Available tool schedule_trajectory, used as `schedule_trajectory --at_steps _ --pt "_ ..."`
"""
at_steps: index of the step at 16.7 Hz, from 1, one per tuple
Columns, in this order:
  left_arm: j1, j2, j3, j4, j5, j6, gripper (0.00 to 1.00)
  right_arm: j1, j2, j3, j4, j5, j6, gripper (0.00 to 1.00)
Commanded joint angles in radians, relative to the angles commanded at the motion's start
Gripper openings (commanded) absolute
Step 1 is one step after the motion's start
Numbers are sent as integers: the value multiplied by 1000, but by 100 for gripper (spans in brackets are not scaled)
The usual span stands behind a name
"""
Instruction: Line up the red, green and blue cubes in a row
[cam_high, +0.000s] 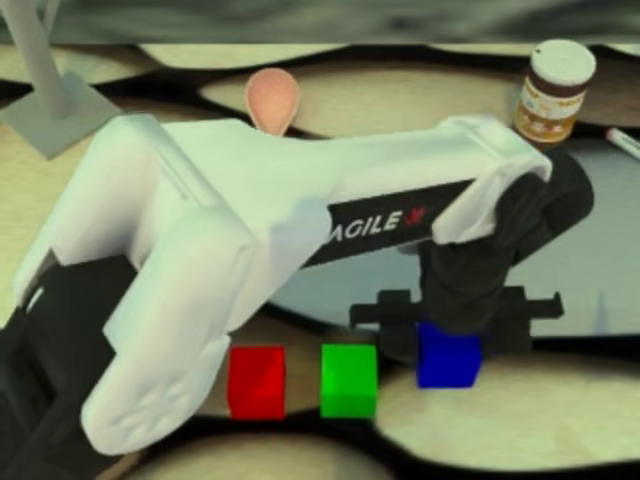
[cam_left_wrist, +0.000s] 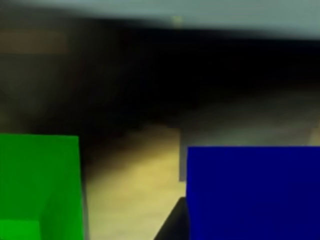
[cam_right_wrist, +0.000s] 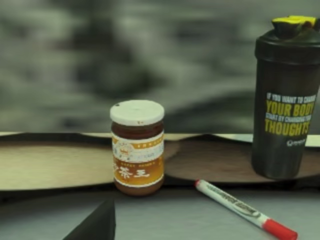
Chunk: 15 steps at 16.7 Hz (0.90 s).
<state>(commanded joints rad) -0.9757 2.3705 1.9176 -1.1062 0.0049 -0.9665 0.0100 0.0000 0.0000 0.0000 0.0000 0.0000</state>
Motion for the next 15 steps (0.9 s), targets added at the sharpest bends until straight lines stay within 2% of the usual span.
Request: schedule_trajectory --at_steps 5,15 --pt "-3 8 -27 29 0 0 0 0 0 0 0 0 0 100" --pt "-3 8 -27 29 0 0 75 0 0 0 0 0 0 100"
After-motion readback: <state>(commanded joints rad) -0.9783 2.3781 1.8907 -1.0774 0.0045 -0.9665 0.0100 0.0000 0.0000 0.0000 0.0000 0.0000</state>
